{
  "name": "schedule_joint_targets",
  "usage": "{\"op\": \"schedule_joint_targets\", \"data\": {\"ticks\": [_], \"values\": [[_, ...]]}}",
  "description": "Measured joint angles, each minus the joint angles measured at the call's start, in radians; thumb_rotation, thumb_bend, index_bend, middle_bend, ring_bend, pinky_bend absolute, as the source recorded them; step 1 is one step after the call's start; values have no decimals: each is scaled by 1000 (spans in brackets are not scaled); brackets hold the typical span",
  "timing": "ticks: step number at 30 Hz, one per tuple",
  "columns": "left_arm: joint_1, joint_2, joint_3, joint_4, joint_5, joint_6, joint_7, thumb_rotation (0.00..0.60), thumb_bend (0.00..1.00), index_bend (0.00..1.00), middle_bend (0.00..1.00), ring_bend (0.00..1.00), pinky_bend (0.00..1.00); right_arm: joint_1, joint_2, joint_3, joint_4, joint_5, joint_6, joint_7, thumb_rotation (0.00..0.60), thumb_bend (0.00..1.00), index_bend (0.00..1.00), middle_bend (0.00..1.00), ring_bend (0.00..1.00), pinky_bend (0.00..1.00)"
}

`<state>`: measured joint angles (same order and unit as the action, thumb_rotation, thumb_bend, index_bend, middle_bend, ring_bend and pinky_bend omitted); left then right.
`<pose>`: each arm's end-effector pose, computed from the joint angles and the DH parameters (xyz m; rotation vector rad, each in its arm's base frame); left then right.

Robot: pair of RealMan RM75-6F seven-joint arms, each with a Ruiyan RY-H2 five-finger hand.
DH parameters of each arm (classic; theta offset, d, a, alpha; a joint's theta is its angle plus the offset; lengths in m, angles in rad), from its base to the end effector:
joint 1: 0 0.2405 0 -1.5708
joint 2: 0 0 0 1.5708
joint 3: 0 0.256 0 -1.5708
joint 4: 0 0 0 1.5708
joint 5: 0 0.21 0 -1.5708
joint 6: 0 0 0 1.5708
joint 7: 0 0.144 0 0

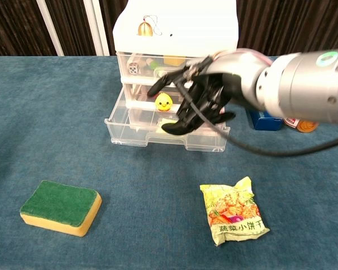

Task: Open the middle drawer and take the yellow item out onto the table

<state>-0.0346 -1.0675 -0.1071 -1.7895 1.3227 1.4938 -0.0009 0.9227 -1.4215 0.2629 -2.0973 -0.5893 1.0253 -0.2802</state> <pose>-0.3066 0.1730 0.1758 -1.1418 -1.0551 -0.9172 -0.0301 -0.2773 0.0039 1.8214 -1.6818 1.1015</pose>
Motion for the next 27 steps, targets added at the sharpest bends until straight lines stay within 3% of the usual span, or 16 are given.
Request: {"op": "schedule_joint_targets", "data": {"ticks": [5,8,14,27], "values": [[0,0,2,-3,5,2,1,600,403,20,0,0,0,30,25,13,4,27,43,-79,600,146,241,974,989,1000],[0,0,1,-4,4,2,1,600,403,20,0,0,0,65,38,21,12,78,66,-148,600,123,262,998,1000,1000],[-1,0,3,-4,2,-4,5,600,403,20,0,0,0,164,43,35,30,238,114,-306,600,123,314,1000,1000,1000],[-2,2,4,-5,-2,-10,-1,600,403,20,0,0,0,334,-95,105,150,503,273,-487,600,237,323,1000,1000,1000]]}}
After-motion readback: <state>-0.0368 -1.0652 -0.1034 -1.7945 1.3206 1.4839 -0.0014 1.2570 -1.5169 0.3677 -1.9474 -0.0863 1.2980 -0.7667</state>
